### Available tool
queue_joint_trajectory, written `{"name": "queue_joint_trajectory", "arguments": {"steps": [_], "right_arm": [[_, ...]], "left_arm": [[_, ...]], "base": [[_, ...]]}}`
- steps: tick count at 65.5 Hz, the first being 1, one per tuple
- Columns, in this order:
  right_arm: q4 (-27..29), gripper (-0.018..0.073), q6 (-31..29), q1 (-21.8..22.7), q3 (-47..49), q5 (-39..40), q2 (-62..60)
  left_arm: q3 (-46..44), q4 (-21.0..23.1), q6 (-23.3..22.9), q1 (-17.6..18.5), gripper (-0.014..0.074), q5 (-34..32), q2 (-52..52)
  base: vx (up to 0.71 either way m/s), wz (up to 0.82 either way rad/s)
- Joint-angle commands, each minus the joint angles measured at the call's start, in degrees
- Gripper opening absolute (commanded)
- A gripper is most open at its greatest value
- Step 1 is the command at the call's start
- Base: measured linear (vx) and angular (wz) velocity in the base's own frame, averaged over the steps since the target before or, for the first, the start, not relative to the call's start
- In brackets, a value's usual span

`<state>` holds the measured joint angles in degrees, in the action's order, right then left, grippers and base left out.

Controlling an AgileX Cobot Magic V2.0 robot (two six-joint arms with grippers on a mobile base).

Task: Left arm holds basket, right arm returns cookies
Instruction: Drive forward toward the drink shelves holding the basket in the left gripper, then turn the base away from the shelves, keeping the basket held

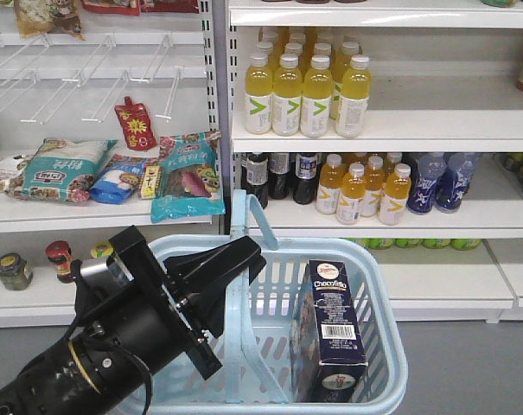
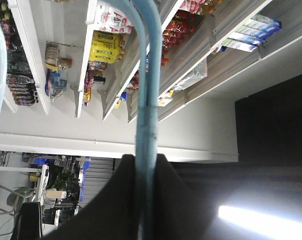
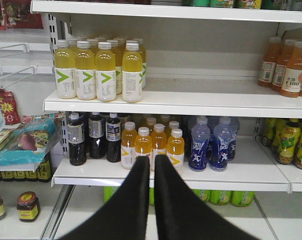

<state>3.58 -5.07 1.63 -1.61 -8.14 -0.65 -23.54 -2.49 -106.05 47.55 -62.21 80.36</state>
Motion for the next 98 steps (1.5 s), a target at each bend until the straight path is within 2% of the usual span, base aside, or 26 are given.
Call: {"name": "queue_joint_trajectory", "arguments": {"steps": [1, 33, 98], "right_arm": [[-0.22, -0.0003, -0.48, 0.04, -0.96, 4.34, -0.71], [-0.22, -0.0003, -0.48, 0.04, -0.96, 4.34, -0.71], [-0.22, -0.0003, -0.48, 0.04, -0.96, 4.34, -0.71]], "left_arm": [[-1.46, 0.59, -0.08, 0.37, -0.0003, -16.37, -1.71], [-1.46, 0.59, -0.08, 0.37, -0.0003, -16.37, -1.71], [-1.46, 0.59, -0.08, 0.37, -0.0003, -16.37, -1.71]], "base": [[0.38, 0.04], [0.29, -0.14], [0.09, -0.58]]}}
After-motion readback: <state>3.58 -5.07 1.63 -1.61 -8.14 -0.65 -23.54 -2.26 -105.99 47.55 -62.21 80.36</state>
